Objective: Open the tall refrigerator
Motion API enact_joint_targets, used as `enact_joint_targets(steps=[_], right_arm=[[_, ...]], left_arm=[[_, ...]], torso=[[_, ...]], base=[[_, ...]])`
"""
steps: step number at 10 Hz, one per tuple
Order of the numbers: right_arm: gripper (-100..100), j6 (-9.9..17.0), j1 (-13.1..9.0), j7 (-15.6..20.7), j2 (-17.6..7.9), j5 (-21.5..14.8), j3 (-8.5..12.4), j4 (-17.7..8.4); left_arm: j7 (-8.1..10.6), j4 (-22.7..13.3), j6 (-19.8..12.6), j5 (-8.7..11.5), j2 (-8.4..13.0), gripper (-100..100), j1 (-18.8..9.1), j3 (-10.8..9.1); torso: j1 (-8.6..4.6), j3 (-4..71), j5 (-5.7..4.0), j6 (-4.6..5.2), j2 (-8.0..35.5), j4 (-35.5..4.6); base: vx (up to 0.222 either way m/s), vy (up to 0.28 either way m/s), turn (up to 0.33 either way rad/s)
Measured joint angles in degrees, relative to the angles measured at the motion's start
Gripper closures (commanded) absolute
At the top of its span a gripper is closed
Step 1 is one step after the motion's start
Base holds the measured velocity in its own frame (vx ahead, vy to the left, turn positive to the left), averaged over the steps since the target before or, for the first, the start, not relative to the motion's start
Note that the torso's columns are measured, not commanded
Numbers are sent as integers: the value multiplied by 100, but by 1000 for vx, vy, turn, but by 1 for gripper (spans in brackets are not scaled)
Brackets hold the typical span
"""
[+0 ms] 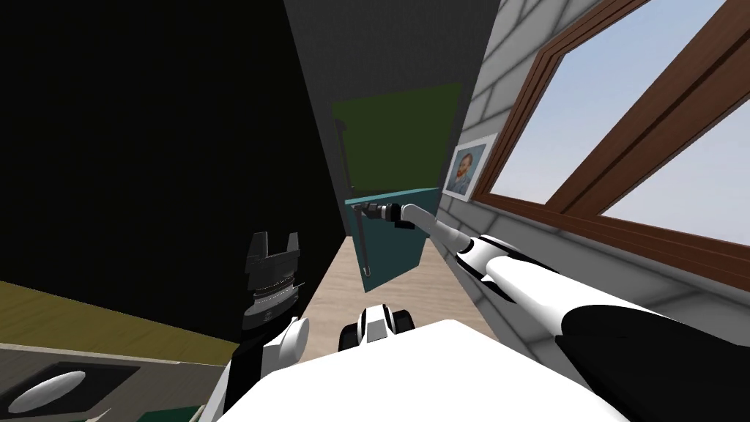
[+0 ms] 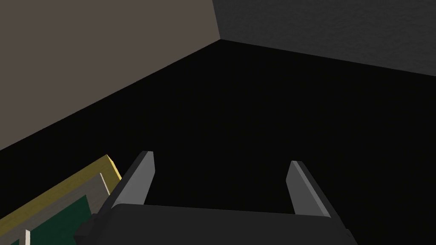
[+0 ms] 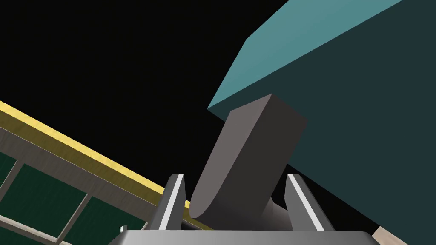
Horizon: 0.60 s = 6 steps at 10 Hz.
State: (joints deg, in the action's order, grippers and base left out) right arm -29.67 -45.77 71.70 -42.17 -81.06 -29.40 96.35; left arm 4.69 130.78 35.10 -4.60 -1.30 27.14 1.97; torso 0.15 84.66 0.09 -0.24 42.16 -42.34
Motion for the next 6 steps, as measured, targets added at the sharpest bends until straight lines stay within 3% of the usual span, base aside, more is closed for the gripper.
enact_joint_targets(steps=[4,6], right_arm=[[100,-189,-45,115,220,164,-121,302],[100,-270,27,136,237,244,-157,613]], left_arm=[[0,0,0,0,0,0,-1,0],[0,-1,0,0,0,0,0,0]], torso=[[-19,-12,-10,32,20,-2],[-40,-20,-18,28,28,-4]], base=[[-103,-223,61],[-131,-271,72]])
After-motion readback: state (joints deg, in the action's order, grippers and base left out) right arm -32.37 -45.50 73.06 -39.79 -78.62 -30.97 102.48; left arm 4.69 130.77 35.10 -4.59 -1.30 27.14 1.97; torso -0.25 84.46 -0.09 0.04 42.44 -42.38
